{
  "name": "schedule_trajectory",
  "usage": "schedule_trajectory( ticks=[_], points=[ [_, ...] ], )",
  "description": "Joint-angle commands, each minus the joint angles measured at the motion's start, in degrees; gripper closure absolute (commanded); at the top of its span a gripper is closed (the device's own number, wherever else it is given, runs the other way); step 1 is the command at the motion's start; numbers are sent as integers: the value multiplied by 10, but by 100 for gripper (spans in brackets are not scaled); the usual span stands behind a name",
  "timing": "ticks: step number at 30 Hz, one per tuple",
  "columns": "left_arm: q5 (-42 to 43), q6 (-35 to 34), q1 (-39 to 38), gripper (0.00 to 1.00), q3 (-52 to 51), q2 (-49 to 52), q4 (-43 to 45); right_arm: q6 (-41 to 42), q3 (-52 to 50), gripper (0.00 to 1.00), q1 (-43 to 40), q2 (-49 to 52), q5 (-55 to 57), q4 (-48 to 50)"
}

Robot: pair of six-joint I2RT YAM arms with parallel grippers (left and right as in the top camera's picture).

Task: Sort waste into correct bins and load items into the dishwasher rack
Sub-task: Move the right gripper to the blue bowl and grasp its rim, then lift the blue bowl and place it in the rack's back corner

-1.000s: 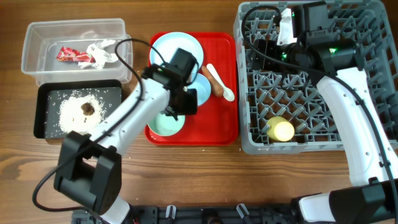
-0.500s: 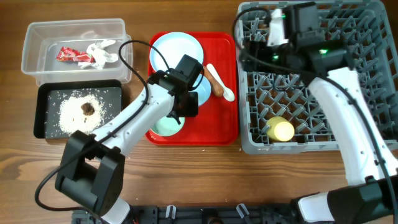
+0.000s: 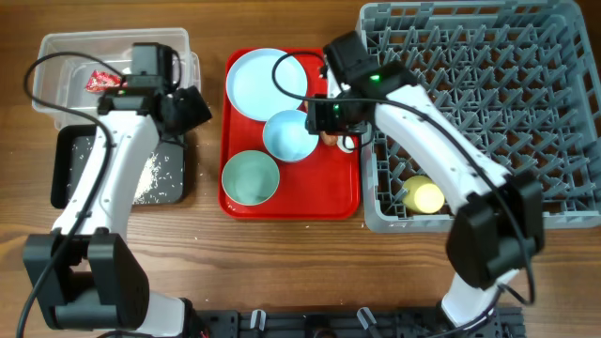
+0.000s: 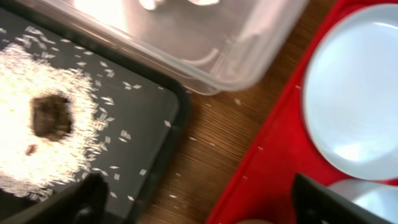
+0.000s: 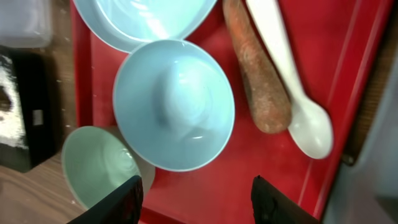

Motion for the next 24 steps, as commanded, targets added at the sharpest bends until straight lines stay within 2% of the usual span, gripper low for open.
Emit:
schedule_trajectory(
  ticks=[1, 5, 7, 10, 12, 20, 24],
  points=[
    [-4, 1, 28, 0, 9, -11, 2, 37, 9, 44, 10, 61, 5, 0],
    [-4, 1, 31, 0, 9, -11, 2, 39, 9, 51, 10, 104, -17, 12],
    [-4, 1, 31, 0, 9, -11, 2, 39, 9, 59, 10, 110, -21, 17],
    [-4, 1, 31, 0, 9, -11, 2, 43, 9, 83, 10, 111, -21, 25],
    [-4, 1, 31, 0, 9, -10, 2, 48, 9, 95, 10, 115, -21, 24],
    [-4, 1, 31, 0, 9, -11, 2, 39, 14, 96, 7, 106, -24, 24],
    [-4, 1, 31, 0, 9, -11, 2, -5, 50, 96, -4, -4, 67, 9]
  ],
)
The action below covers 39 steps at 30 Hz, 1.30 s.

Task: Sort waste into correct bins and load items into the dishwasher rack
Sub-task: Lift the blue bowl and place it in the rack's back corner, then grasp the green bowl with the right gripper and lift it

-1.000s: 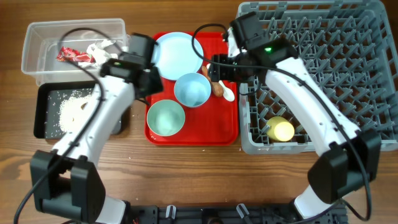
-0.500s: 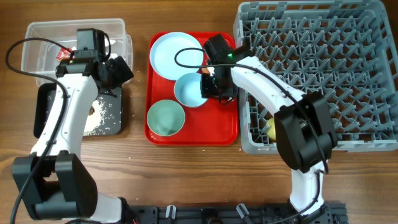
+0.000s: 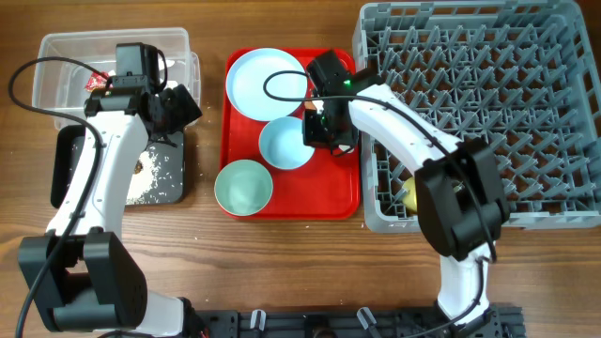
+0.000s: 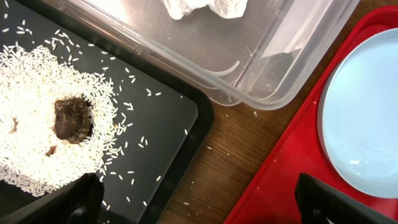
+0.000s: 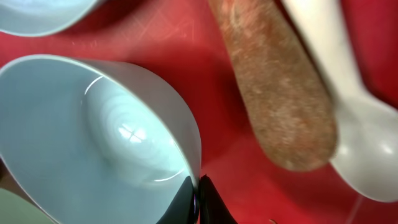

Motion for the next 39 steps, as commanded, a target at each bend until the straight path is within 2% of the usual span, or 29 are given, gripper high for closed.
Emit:
schedule_trajectory(
  ticks=[1, 4, 5, 8, 9, 10, 14, 16, 19, 20, 24, 34, 35, 36, 38, 39],
  points=[
    [-4, 1, 2, 0, 9, -11, 2, -41, 50, 96, -14, -129, 95, -2],
    [-3, 1, 2, 0, 9, -11, 2, -40, 54, 96, -27, -224, 267, 2],
    [-3, 1, 2, 0, 9, -11, 2, -39, 54, 96, -34, -253, 372, 3],
    [-3, 1, 2, 0, 9, -11, 2, -42, 52, 96, -51, -265, 642, 25],
    [-3, 1, 2, 0, 9, -11, 2, -47, 50, 96, -59, -258, 685, 44],
    [-3, 1, 2, 0, 9, -11, 2, -78, 48, 96, -67, -248, 706, 70],
    [-3, 1, 2, 0, 9, -11, 2, -365, 47, 96, -91, -147, 802, 294],
    [-3, 1, 2, 0, 9, -11, 2, -513, 47, 96, -91, -87, 812, 405],
    [-3, 1, 2, 0, 9, -11, 2, -625, 47, 96, -91, -15, 815, 482],
    [-3, 1, 2, 0, 9, -11, 2, -639, 47, 96, -91, -3, 814, 490],
    [-3, 1, 2, 0, 9, -11, 2, -640, 47, 96, -87, 33, 810, 494],
    [-3, 1, 2, 0, 9, -11, 2, -636, 47, 96, -47, 47, 721, 398],
    [-3, 1, 2, 0, 9, -11, 2, -636, 47, 93, -45, 47, 721, 398],
    [-3, 1, 2, 0, 9, -10, 2, -635, 47, 67, -43, 47, 721, 398],
    [-3, 1, 2, 0, 9, -11, 2, -622, 47, 27, -42, 47, 721, 398],
    [-4, 1, 2, 0, 9, -11, 2, -615, 47, 15, -42, 47, 721, 398]
  ],
)
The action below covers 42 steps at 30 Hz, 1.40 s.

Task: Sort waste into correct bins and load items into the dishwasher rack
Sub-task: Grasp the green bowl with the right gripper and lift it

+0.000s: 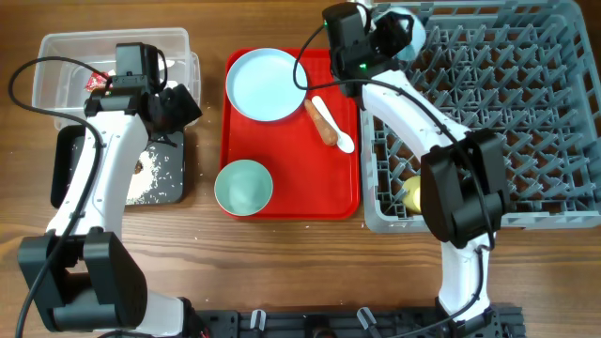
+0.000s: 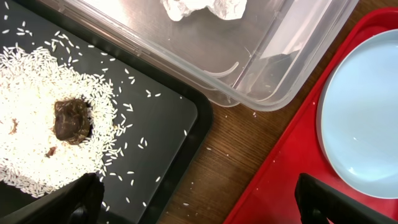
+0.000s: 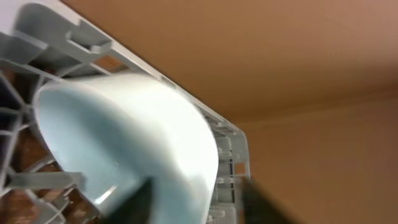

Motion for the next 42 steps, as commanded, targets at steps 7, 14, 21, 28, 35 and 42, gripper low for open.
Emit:
schedule_trajectory(
  ticks=[7, 14, 21, 28, 35, 42],
  points=[
    [-3, 1, 2, 0, 9, -10, 0, 73, 2, 0, 43, -16, -15, 0],
    [-3, 1, 2, 0, 9, -11, 0, 370, 2, 0, 83, -161, -370, -202],
    [-3, 1, 2, 0, 9, -11, 0, 587, -28, 5, 106, -157, -811, -324],
    [-3, 1, 2, 0, 9, -11, 0, 721, -106, 28, 163, -59, -841, -310],
    [-3, 1, 2, 0, 9, -11, 0, 744, -106, 78, 161, -22, -860, -311],
    [-3, 1, 2, 0, 9, -11, 0, 727, -99, 96, 144, -33, -861, -310]
  ],
)
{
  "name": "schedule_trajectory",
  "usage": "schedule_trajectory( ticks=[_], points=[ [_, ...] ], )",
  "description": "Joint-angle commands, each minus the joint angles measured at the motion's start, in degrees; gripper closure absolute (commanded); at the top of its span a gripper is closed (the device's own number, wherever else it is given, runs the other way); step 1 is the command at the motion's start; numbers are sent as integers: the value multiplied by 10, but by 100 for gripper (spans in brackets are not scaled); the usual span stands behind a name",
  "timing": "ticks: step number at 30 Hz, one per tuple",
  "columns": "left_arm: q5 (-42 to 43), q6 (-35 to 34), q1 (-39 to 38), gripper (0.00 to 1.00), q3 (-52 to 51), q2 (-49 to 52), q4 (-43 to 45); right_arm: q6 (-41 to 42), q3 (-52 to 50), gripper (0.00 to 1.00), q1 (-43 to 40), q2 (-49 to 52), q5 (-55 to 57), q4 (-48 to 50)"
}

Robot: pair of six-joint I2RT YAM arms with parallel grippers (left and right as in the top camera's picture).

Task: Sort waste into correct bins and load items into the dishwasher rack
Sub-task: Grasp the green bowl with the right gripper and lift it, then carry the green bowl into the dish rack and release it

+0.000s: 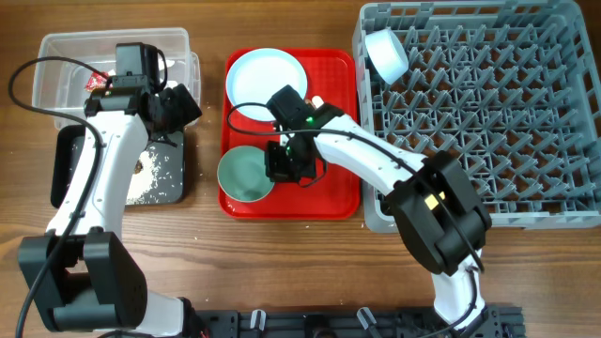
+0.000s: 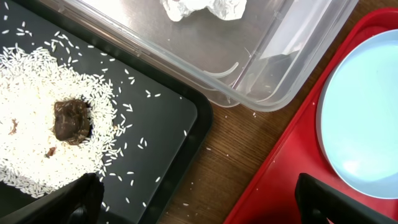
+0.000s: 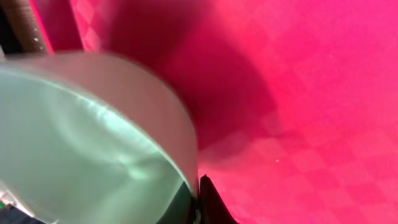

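Observation:
A green bowl (image 1: 244, 176) stands at the near left of the red tray (image 1: 340, 192). My right gripper (image 1: 283, 161) is shut on its right rim; in the right wrist view the bowl (image 3: 93, 137) fills the left and the gripper (image 3: 198, 196) pinches its wall. A pale blue plate (image 1: 266, 79) lies at the tray's far end. A light blue bowl (image 1: 386, 53) rests tilted in the far left corner of the grey dishwasher rack (image 1: 488, 113). My left gripper (image 1: 178, 105) hangs open over the bins, its fingers (image 2: 81, 199) wide apart.
A clear bin (image 2: 205, 43) holds crumpled paper (image 2: 199, 7) and a red wrapper (image 1: 99, 82). The black tray (image 2: 155, 130) holds scattered rice and a brown lump (image 2: 70, 119). My right arm crosses the tray's middle and the rack's front left corner.
My right gripper was at the rack's far left corner holding the light blue bowl. Now that bowl sits in the rack and the gripper is shut on the green bowl's rim. The left arm is unmoved.
My right gripper hung open over the light blue bowl on the tray, then was shut on its rim, then held it at the rack's far left corner. The bowl now rests there and the gripper holds the green bowl. The left gripper stayed open over the bins.

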Motion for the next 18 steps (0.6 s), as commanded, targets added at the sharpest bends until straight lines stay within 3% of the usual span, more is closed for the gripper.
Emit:
schedule_trajectory(
  ticks=[1, 6, 10, 13, 18],
  points=[
    [-3, 1, 2, 0, 9, -11, 0, -33, 15, 96, -11, -6, -2, 0],
    [-3, 1, 2, 0, 9, -11, 0, -63, 27, 96, -44, -151, 196, -31],
    [-3, 1, 2, 0, 9, -11, 0, -60, 27, 95, -74, -295, 527, -100],
    [-4, 1, 2, 0, 9, -11, 0, -61, 27, 96, -83, -339, 690, -140],
    [-3, 1, 2, 0, 9, -11, 0, -61, 14, 96, -100, -323, 861, -209]
  ],
)
